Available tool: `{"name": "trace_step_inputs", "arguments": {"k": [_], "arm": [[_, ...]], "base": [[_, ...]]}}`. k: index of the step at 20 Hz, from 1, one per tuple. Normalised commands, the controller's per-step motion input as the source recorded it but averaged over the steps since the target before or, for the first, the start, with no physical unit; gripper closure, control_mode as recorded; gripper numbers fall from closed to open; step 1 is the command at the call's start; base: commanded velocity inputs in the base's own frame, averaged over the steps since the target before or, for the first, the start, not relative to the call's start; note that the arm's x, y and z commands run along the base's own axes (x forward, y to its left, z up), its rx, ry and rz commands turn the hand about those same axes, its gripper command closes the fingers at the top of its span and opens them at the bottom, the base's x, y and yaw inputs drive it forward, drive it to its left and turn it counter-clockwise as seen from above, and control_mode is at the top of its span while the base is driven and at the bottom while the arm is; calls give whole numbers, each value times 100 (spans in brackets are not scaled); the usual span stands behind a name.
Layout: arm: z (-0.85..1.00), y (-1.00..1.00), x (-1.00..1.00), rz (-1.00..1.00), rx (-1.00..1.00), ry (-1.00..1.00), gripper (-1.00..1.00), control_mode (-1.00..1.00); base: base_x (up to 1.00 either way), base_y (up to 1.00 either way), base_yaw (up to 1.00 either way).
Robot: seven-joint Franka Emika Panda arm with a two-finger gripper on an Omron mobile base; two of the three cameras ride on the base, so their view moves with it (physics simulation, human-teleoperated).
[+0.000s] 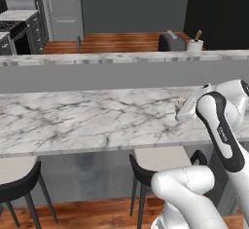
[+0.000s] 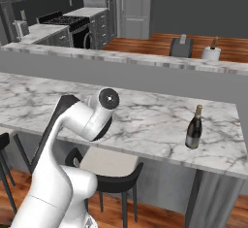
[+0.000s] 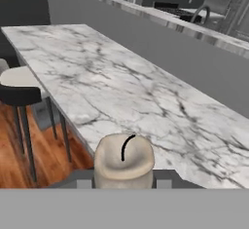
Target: Get the candle and the wine from the cabinet and move them to the dining counter.
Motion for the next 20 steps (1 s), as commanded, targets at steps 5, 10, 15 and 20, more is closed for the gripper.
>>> {"name": "trace_step_inputs", "arguments": {"k": [5, 10, 15, 20], "arm": [[-7, 0, 16, 6, 0, 0, 100, -100], [-9, 0, 14, 6, 0, 0, 100, -100], [-14, 0, 13, 6, 4, 0, 100, -100], [-10, -1, 15, 7, 7, 3, 100, -100]], "base": [[0, 0, 0], [0, 0, 0], [0, 0, 0], [0, 0, 0]]}}
